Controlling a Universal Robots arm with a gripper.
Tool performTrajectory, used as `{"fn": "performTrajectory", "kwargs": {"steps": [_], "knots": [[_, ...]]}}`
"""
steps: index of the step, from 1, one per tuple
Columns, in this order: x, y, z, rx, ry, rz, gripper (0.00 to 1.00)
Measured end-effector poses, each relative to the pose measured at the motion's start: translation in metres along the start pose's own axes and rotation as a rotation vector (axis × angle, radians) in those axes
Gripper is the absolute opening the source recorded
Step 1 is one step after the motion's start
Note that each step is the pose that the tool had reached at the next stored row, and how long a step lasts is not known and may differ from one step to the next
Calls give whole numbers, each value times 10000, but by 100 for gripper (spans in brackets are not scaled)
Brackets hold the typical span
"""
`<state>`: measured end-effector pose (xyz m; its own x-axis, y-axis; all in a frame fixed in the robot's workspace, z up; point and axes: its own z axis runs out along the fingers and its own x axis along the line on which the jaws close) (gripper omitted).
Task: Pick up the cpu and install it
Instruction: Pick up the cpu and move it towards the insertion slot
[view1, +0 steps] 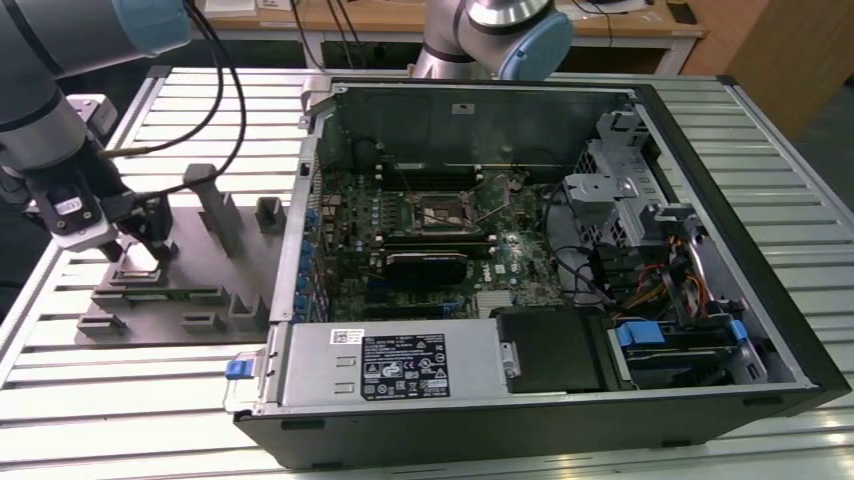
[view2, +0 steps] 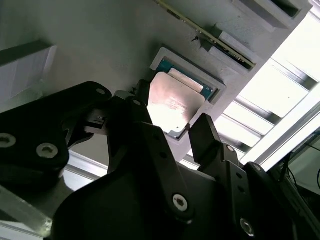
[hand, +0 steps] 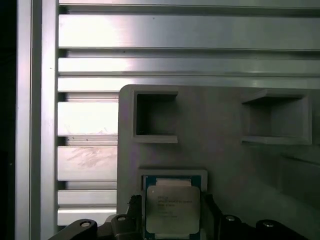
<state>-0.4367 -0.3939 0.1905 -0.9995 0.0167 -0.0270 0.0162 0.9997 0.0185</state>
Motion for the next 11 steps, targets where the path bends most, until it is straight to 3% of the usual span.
{"fn": "performTrajectory", "kwargs": {"steps": [11], "knots": [[3,-18,68,1,1,-19,59]]}}
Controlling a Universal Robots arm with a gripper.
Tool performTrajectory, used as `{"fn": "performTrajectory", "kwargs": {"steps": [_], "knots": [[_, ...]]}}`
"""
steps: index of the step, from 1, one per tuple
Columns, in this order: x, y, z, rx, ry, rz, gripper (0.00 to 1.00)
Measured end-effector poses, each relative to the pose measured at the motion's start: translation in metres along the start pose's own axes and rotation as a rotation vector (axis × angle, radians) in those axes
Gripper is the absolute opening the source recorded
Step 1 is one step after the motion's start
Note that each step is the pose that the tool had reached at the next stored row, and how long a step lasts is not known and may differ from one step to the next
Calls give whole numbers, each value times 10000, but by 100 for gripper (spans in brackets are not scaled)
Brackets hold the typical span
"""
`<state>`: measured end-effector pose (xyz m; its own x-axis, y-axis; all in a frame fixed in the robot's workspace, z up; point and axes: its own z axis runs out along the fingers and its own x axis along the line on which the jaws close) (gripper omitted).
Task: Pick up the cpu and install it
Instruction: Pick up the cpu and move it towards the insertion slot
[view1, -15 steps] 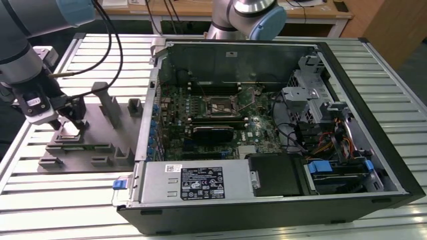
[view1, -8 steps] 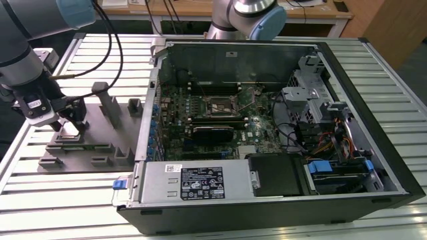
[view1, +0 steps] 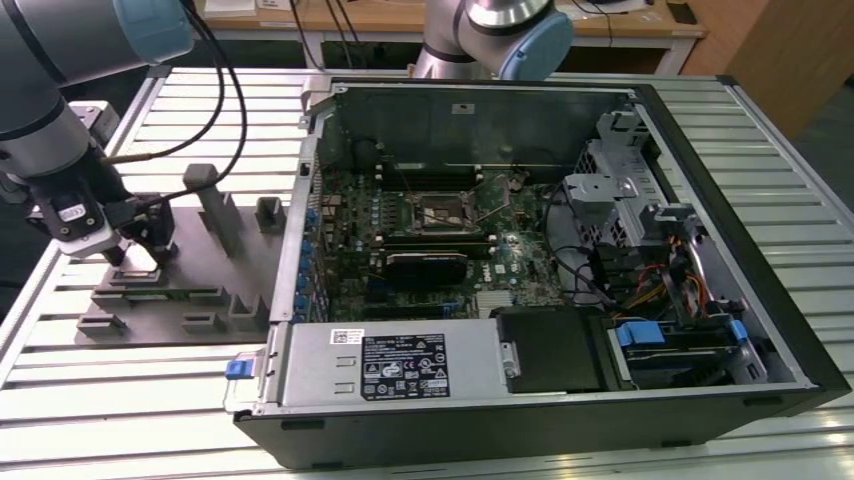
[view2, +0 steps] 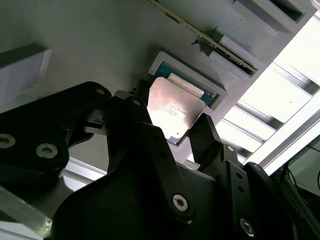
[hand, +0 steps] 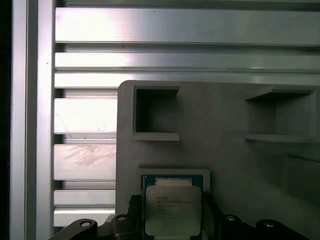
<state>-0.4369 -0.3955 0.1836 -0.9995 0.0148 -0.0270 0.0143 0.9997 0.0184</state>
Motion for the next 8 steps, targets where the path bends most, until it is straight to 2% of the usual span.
{"fn": "performTrajectory", "kwargs": {"steps": [8], "knots": [[0,0,6,-3,1,-5,57]]}}
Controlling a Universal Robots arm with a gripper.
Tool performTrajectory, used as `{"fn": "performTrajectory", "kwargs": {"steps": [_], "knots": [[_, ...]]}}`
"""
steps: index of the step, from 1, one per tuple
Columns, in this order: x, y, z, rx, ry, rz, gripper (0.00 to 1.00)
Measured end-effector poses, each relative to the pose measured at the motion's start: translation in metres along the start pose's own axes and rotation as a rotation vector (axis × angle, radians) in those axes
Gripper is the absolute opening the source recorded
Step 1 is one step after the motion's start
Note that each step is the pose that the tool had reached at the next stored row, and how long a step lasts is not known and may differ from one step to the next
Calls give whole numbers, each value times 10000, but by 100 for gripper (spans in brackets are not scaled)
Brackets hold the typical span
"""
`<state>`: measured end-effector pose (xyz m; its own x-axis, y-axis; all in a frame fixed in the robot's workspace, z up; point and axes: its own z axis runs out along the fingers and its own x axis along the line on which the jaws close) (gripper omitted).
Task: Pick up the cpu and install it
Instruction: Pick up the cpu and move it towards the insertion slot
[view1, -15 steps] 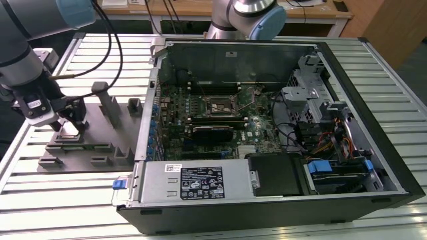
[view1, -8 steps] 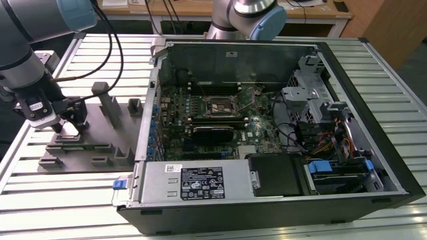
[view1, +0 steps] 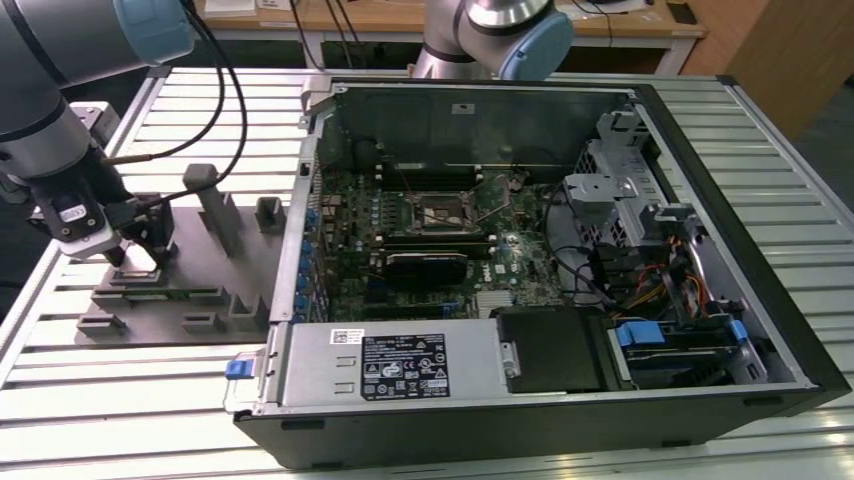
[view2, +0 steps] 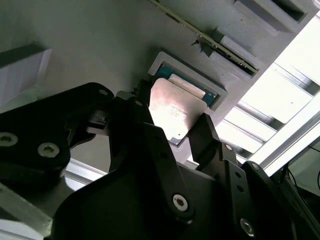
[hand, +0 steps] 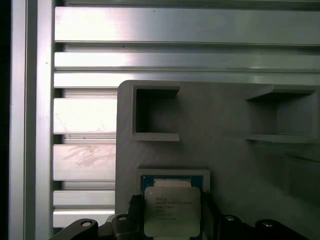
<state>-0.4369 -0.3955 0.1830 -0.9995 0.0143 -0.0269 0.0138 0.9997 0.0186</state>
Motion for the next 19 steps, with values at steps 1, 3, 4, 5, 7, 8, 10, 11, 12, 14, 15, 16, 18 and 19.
{"fn": "performTrajectory", "kwargs": {"steps": [1,3,4,5,7,8,10,11,12,14,15,16,18,19], "knots": [[0,0,0,-1,0,0,57],[0,0,1,-1,-1,0,54],[0,0,1,-1,-1,0,54],[0,0,1,-1,-1,0,54],[-1,0,-3,-2,-3,0,54],[-1,0,-13,-2,-4,0,54],[-2,1,-59,-1,-1,0,54],[-2,2,-86,-1,-2,0,54],[-3,2,-117,-1,-1,0,54],[-5,4,-190,-1,-2,0,54],[-6,4,-218,-1,-1,0,54],[-7,5,-245,-1,-1,0,54],[-8,6,-293,-1,-1,0,54],[-9,6,-321,-2,-1,0,54]]}}
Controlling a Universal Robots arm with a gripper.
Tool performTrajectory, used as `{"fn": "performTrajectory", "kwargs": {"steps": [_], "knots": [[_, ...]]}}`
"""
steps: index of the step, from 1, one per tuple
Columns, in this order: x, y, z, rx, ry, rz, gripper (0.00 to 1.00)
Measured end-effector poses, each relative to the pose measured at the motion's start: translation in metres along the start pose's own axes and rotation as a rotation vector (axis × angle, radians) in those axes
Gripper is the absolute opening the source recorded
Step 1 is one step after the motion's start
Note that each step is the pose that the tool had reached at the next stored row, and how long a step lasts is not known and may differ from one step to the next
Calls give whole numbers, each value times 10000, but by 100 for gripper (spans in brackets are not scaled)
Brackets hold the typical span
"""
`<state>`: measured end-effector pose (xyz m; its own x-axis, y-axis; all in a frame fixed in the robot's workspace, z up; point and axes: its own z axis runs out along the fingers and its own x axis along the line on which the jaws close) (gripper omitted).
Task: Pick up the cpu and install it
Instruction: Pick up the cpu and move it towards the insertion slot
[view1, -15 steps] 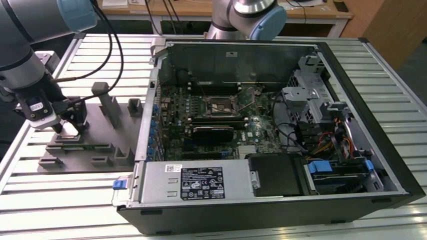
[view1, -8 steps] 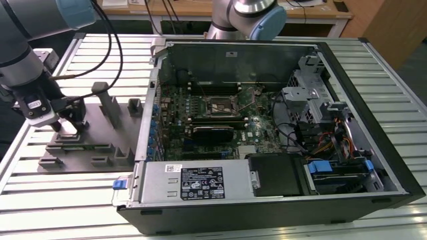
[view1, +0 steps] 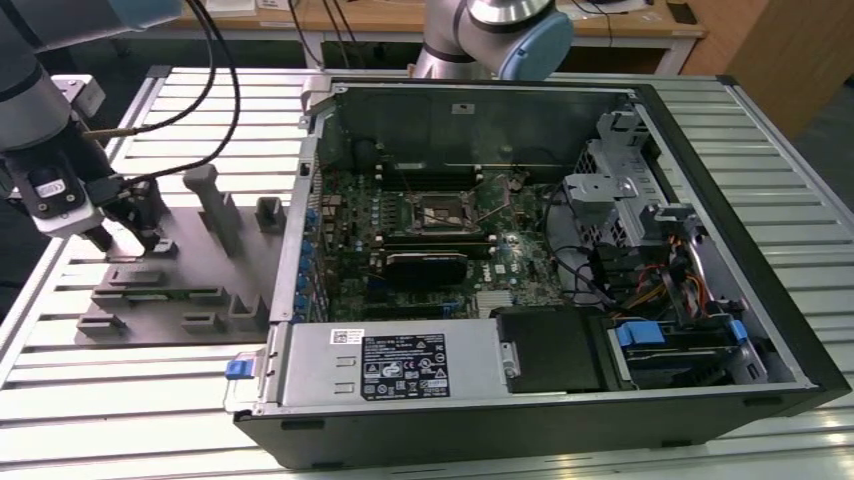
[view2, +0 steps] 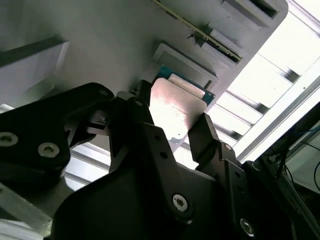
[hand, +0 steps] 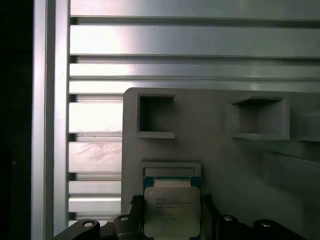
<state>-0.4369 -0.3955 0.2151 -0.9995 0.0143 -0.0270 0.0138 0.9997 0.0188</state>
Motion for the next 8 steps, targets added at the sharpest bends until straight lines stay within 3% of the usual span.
{"fn": "performTrajectory", "kwargs": {"steps": [8], "knots": [[-7,5,-258,0,-1,-1,54]]}}
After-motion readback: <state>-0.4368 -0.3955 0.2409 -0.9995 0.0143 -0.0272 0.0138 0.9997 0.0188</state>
